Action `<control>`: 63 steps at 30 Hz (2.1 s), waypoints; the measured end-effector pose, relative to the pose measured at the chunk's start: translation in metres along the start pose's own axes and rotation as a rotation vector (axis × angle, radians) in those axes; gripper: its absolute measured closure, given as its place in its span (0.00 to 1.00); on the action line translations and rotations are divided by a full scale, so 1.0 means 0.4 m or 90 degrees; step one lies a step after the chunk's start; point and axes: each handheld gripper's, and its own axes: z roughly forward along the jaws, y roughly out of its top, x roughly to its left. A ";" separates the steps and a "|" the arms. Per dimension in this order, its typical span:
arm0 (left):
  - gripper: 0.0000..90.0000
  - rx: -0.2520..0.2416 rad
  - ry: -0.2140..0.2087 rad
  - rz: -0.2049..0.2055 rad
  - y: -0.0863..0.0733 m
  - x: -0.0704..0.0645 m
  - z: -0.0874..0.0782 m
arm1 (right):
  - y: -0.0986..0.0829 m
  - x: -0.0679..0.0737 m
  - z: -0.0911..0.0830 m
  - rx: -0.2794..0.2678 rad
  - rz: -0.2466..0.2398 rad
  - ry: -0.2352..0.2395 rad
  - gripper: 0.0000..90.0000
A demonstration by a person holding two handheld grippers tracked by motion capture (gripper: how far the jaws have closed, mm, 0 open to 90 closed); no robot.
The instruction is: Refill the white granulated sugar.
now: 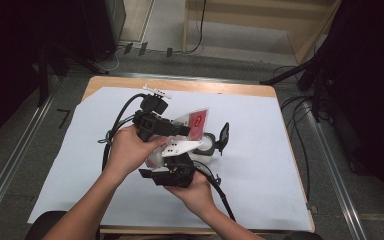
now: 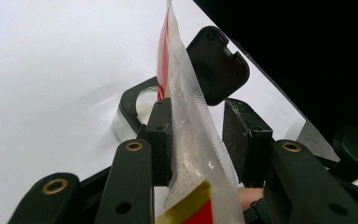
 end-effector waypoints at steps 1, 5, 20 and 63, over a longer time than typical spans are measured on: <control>0.72 0.000 0.000 0.000 0.000 0.000 0.000 | 0.000 0.000 0.000 0.000 0.000 0.000 0.69; 0.72 0.000 -0.001 -0.002 -0.001 0.000 0.000 | 0.000 0.000 0.000 0.000 -0.001 0.000 0.69; 0.72 -0.001 -0.001 0.002 -0.001 -0.002 0.000 | -0.001 0.000 0.000 -0.003 -0.003 0.000 0.69; 0.71 -0.012 -0.004 -0.003 0.007 -0.009 -0.006 | 0.005 -0.006 -0.008 -0.015 0.019 0.006 0.70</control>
